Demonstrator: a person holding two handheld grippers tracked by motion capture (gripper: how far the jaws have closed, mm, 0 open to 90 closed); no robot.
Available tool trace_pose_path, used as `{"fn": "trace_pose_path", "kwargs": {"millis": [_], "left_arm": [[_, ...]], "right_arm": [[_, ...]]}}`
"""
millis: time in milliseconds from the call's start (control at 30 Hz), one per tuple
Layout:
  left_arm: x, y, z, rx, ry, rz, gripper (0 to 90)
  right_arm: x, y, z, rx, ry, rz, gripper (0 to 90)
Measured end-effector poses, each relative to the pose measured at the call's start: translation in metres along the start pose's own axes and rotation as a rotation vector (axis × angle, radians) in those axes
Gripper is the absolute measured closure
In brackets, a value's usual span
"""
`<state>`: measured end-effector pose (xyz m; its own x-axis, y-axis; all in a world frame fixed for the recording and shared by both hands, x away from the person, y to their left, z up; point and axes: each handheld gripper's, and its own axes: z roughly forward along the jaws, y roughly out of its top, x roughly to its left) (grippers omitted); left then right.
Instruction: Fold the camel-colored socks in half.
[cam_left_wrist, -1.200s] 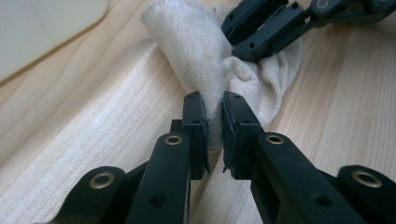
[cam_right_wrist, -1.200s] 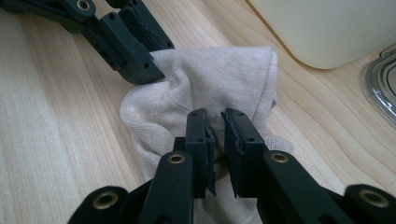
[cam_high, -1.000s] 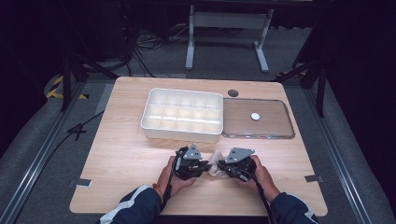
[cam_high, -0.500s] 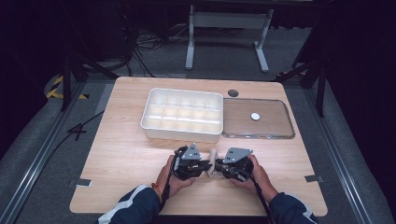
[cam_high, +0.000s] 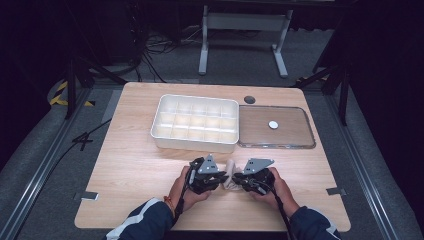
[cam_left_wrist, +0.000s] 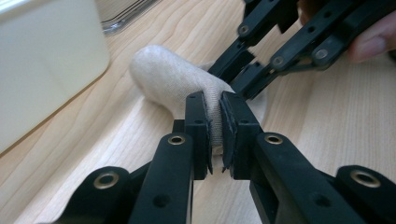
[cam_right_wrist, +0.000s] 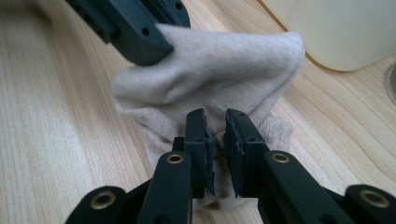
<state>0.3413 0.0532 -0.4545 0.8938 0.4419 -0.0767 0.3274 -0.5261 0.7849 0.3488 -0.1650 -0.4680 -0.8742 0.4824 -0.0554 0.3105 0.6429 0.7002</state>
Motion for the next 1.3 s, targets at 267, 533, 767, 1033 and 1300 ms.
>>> {"fn": "trace_pose_path", "kwargs": {"millis": [267, 533, 767, 1033, 1300], "left_arm": [[-0.007, 0.003, 0.006, 0.028, -0.02, 0.036, 81.7], [-0.006, 0.002, 0.006, 0.032, -0.019, 0.04, 81.8], [-0.006, 0.003, 0.007, 0.029, -0.021, 0.039, 81.8], [-0.013, 0.008, 0.012, 0.029, -0.011, 0.076, 81.6], [-0.018, 0.011, 0.023, 0.034, -0.037, 0.083, 81.3]], "right_arm": [[0.0, -0.001, 0.001, -0.019, -0.017, 0.015, 71.4], [-0.014, -0.005, -0.024, -0.014, -0.056, 0.03, 70.6], [-0.024, -0.015, -0.021, 0.042, -0.004, 0.055, 71.4], [-0.019, -0.015, -0.014, 0.046, 0.009, 0.034, 83.5], [-0.014, -0.015, -0.012, 0.042, -0.009, 0.044, 86.7]]}}
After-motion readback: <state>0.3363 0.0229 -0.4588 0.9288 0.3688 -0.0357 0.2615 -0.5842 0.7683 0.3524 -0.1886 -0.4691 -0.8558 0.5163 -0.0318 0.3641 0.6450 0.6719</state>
